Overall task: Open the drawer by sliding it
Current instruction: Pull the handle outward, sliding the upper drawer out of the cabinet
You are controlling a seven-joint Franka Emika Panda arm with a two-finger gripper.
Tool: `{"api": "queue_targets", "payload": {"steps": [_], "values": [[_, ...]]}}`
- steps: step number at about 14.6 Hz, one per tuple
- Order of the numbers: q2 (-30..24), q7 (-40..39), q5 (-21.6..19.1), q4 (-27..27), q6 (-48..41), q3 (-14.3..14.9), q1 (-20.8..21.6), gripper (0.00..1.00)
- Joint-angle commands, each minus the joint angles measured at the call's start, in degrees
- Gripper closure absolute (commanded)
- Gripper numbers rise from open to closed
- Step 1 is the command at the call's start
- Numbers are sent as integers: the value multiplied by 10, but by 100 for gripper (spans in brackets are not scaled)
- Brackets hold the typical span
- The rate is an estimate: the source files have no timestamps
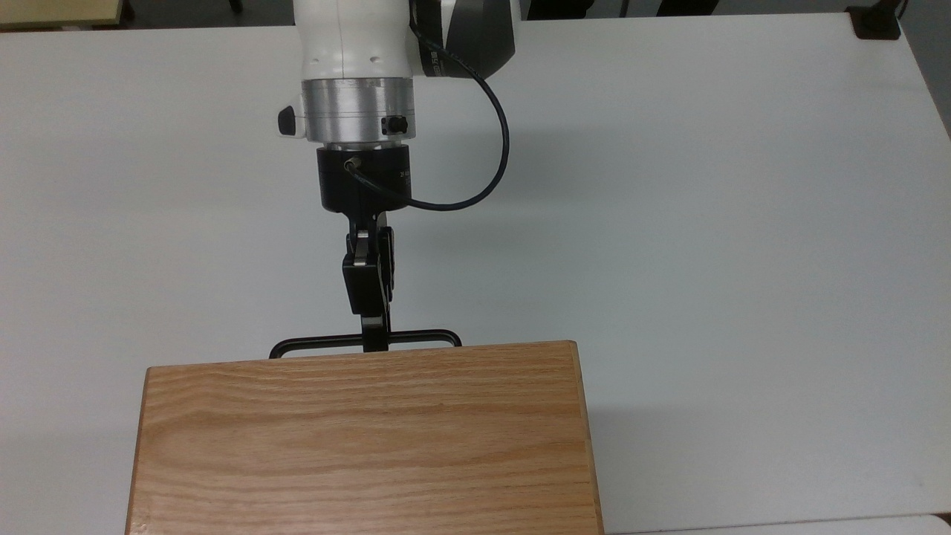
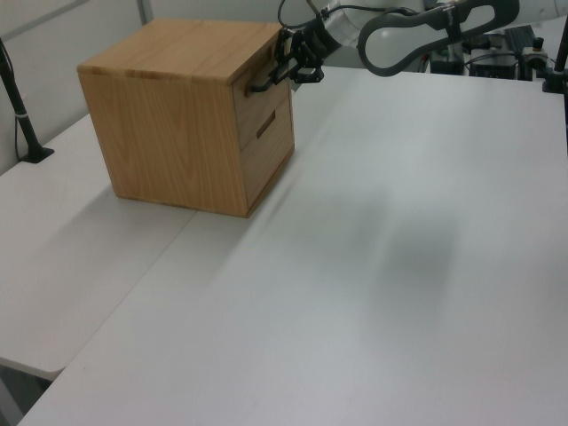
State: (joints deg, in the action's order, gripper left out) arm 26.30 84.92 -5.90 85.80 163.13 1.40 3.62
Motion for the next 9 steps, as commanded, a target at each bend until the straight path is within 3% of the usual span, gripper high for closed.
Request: {"api": "queue_targets", "payload": {"steps": [1, 9], "values": [[-37, 29, -4, 51, 0, 3, 1, 84], [-177, 34, -4, 235, -7, 2, -4, 84]]}}
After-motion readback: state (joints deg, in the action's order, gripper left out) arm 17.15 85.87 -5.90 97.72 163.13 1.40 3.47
